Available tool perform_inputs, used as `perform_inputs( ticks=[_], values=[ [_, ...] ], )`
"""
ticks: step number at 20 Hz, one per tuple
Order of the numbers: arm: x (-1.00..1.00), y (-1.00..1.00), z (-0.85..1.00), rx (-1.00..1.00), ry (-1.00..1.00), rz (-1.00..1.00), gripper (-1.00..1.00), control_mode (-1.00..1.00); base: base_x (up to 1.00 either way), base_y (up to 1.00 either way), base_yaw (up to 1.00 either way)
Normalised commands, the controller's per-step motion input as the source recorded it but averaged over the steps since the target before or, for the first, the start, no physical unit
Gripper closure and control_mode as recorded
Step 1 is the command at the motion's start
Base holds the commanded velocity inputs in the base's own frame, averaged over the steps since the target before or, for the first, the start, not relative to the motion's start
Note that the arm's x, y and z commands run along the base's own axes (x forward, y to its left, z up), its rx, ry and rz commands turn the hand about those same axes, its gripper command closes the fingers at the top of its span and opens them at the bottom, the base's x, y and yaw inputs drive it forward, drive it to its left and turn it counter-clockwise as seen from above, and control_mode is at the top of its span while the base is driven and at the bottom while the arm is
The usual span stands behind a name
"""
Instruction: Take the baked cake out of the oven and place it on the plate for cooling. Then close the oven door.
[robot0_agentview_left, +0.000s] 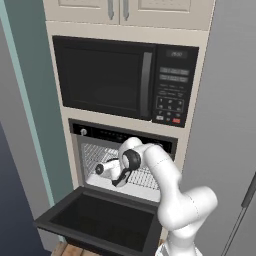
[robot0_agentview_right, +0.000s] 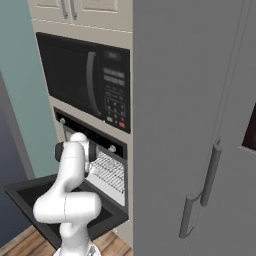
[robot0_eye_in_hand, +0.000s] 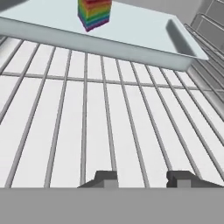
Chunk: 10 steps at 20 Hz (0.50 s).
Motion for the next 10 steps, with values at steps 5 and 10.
perform_inputs(
  ticks=[5,10],
  values=[
    [0.34,-0.29,-0.91,0.08,0.01,-0.02,-1.00,-1.00,0.00,0.00,0.00],
    [-0.59,0.03,-1.00,0.03,0.21,-0.02,-1.00,-1.00,0.00,0.00,0.00]
  ],
)
